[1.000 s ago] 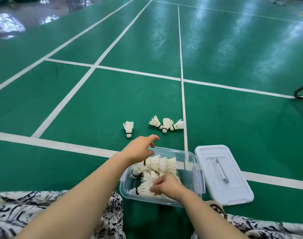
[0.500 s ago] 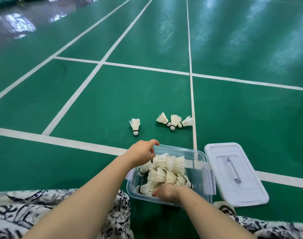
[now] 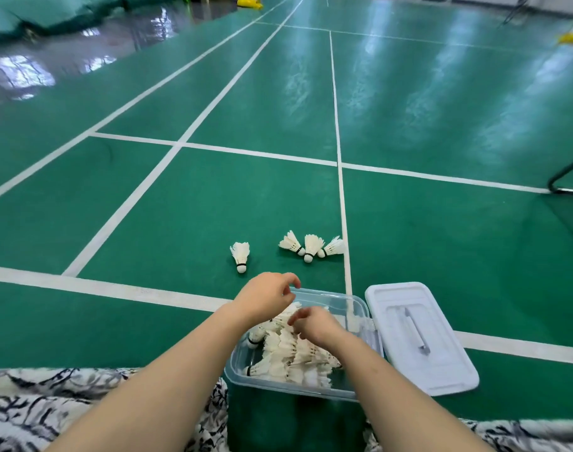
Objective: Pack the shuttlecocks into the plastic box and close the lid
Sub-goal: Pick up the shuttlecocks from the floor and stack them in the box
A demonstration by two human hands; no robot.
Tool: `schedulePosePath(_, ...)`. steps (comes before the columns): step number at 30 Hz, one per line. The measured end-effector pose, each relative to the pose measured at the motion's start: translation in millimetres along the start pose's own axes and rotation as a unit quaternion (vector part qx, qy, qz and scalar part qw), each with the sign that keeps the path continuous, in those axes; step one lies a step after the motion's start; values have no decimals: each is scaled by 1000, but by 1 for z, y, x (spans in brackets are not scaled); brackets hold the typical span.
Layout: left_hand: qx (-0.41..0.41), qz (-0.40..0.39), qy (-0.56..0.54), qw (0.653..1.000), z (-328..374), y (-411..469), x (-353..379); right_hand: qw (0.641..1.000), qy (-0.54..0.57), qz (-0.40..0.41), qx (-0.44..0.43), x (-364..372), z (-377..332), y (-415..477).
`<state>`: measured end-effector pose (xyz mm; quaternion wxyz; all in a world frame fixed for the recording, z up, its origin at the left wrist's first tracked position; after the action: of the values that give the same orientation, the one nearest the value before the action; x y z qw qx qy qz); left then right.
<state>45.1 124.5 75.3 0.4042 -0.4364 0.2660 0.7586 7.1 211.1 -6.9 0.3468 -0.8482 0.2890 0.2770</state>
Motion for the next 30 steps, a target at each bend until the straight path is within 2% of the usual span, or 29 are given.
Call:
schedulePosePath(4,-20,41,-4,999,-4,7,-8,999,12,39,-25,-17,-24,8)
schedulePosePath(10,-62,111,-13,992,-28,41,-14,994,-43,96,-40,-47,-38,49)
schedulePosePath(13,-126,131,-18,983,-64,61,-8,990,-46,129,-17,-62,-28,83)
schedulePosePath(17,-266,110,-24,957,-128,86,20,984,-96,149,-12,-67,-6,132)
schedulePosePath(20,-313,81,9,946,-168,111,43,974,-145,174,1,-82,12,175)
schedulePosePath(26,-281,21,141,949,-213,166,80,936,-262,235,-1,-107,31,250)
schedulePosePath(30,-224,-39,126,966,-214,200,108,939,-275,206,15,-97,36,286)
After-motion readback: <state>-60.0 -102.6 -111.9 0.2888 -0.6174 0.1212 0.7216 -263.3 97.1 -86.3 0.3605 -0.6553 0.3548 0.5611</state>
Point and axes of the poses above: each hand's wrist, its own y-axis towards the middle knuckle, its own x-axis out of the palm, z = x × y, the point moved 10 cm from there along y, towards the middle knuckle, and after that the axes turned 15 degrees about z, right-handed, at the moved point
